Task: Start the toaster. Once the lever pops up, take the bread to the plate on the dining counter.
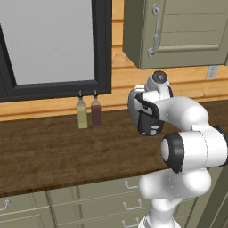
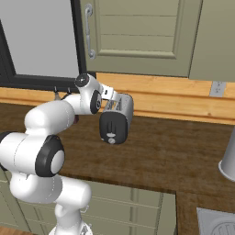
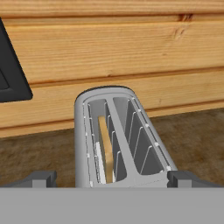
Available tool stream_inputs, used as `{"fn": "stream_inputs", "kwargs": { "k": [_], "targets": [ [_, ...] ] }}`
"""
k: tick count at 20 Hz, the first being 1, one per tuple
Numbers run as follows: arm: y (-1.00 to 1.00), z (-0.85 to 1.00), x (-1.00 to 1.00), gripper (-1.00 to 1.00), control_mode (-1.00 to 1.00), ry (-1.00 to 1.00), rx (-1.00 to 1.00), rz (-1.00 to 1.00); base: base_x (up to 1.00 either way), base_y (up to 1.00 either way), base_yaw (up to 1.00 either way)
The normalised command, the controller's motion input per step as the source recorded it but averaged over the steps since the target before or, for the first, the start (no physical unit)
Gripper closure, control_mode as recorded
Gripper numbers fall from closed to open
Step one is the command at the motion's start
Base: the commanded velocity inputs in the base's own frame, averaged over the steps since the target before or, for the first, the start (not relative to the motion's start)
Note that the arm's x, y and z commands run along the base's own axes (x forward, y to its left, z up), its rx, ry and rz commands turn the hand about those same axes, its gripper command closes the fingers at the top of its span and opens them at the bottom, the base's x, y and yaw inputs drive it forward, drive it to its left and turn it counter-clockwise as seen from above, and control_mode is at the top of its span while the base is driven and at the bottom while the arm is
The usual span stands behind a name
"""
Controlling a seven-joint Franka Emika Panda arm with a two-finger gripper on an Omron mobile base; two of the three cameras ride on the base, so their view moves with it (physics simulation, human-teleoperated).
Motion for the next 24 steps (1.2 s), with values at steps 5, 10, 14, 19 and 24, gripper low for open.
{"fn": "stream_inputs", "kwargs": {
  "k": [5,10,14,19,24],
  "targets": [
    [0.0,0.0,0.0,-1.0,-1.0,0.0,0.0,0.0,0.0,0.0,0.0],
    [0.0,0.0,0.0,-1.0,-1.0,0.0,0.0,0.0,0.0,0.0,0.0],
    [0.0,0.0,0.0,-1.0,-1.0,0.0,0.0,0.0,0.0,0.0,0.0],
    [0.0,0.0,0.0,-1.0,-1.0,0.0,0.0,0.0,0.0,0.0,0.0],
    [0.0,0.0,0.0,-1.0,-1.0,0.0,0.0,0.0,0.0,0.0,0.0]
  ]
}}
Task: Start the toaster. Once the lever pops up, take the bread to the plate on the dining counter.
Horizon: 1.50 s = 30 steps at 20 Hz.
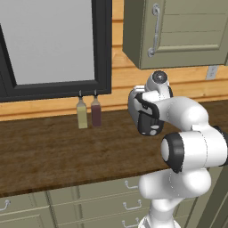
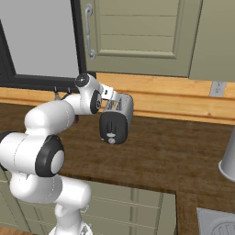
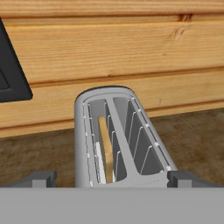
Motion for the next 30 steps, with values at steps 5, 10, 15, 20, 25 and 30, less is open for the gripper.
{"fn": "stream_inputs", "kwargs": {
  "k": [5,10,15,20,25,30],
  "targets": [
    [0.0,0.0,0.0,-1.0,-1.0,0.0,0.0,0.0,0.0,0.0,0.0],
    [0.0,0.0,0.0,-1.0,-1.0,0.0,0.0,0.0,0.0,0.0,0.0],
    [0.0,0.0,0.0,-1.0,-1.0,0.0,0.0,0.0,0.0,0.0,0.0],
    [0.0,0.0,0.0,-1.0,-1.0,0.0,0.0,0.0,0.0,0.0,0.0],
    [0.0,0.0,0.0,-1.0,-1.0,0.0,0.0,0.0,0.0,0.0,0.0],
    [0.0,0.0,0.0,-1.0,-1.0,0.0,0.0,0.0,0.0,0.0,0.0]
  ]
}}
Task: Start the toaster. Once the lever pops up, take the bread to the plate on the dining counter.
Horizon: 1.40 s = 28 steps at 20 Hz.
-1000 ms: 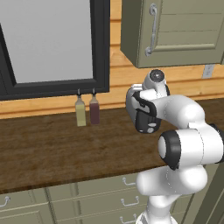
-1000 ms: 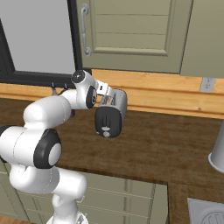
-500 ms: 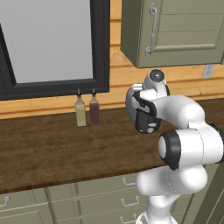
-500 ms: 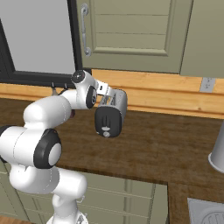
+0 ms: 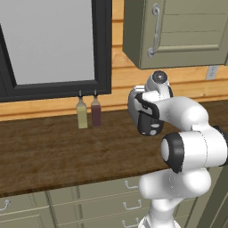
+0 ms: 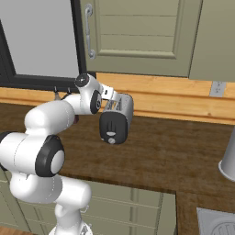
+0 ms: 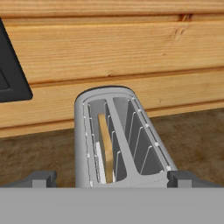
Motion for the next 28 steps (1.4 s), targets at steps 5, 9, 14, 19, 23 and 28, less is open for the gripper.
{"fn": "stream_inputs", "kwargs": {
  "k": [5,9,14,19,23,28],
  "targets": [
    [0.0,0.0,0.0,-1.0,-1.0,0.0,0.0,0.0,0.0,0.0,0.0],
    [0.0,0.0,0.0,-1.0,-1.0,0.0,0.0,0.0,0.0,0.0,0.0],
    [0.0,0.0,0.0,-1.0,-1.0,0.0,0.0,0.0,0.0,0.0,0.0],
    [0.0,0.0,0.0,-1.0,-1.0,0.0,0.0,0.0,0.0,0.0,0.0],
    [0.0,0.0,0.0,-1.0,-1.0,0.0,0.0,0.0,0.0,0.0,0.0],
    [0.0,0.0,0.0,-1.0,-1.0,0.0,0.0,0.0,0.0,0.0,0.0]
  ]
}}
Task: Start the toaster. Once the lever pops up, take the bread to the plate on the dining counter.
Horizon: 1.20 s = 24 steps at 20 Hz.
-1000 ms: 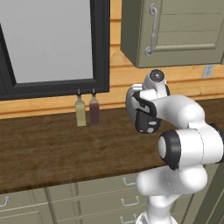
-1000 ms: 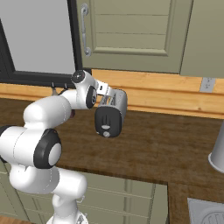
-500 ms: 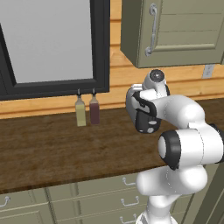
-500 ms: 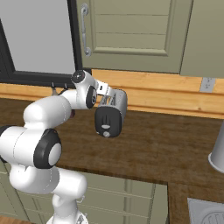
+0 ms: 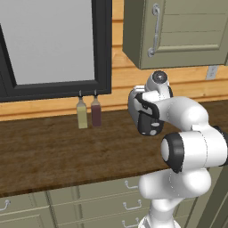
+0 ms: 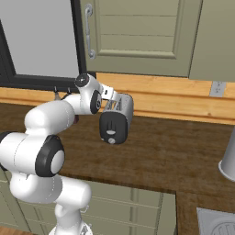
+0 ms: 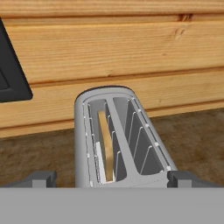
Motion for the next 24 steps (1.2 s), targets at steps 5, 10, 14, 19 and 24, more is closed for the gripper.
{"fn": "stream_inputs", "kwargs": {
  "k": [5,10,14,19,24],
  "targets": [
    [0.0,0.0,0.0,-1.0,-1.0,0.0,0.0,0.0,0.0,0.0,0.0],
    [0.0,0.0,0.0,-1.0,-1.0,0.0,0.0,0.0,0.0,0.0,0.0],
    [0.0,0.0,0.0,-1.0,-1.0,0.0,0.0,0.0,0.0,0.0,0.0],
    [0.0,0.0,0.0,-1.0,-1.0,0.0,0.0,0.0,0.0,0.0,0.0],
    [0.0,0.0,0.0,-1.0,-1.0,0.0,0.0,0.0,0.0,0.0,0.0]
  ]
}}
